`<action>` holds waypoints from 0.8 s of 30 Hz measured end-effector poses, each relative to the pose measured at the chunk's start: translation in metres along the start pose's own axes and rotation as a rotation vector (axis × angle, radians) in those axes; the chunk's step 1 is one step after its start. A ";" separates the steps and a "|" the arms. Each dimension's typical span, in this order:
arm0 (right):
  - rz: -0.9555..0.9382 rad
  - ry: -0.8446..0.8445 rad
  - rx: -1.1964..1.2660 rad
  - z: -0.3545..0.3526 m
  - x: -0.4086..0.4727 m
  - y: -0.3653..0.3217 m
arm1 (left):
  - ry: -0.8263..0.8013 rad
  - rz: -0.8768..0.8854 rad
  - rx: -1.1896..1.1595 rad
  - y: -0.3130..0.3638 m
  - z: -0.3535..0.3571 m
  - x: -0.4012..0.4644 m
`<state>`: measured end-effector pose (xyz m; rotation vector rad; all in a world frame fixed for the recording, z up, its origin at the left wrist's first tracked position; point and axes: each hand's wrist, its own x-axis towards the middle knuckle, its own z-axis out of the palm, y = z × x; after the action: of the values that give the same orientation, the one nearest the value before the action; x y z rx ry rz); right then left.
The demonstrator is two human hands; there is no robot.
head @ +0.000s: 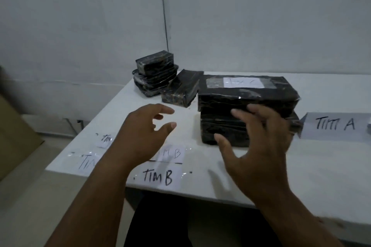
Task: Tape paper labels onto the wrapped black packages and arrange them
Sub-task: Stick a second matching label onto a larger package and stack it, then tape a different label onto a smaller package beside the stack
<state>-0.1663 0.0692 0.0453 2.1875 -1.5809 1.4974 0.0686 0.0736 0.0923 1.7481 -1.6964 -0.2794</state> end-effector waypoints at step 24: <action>0.037 -0.870 0.066 0.052 -0.028 -0.034 | -0.452 -0.159 0.224 -0.052 0.002 -0.044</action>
<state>-0.1066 0.0777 0.0135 3.0852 -1.7397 0.5816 0.1032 0.1107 0.0471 2.1076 -1.9625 -0.6158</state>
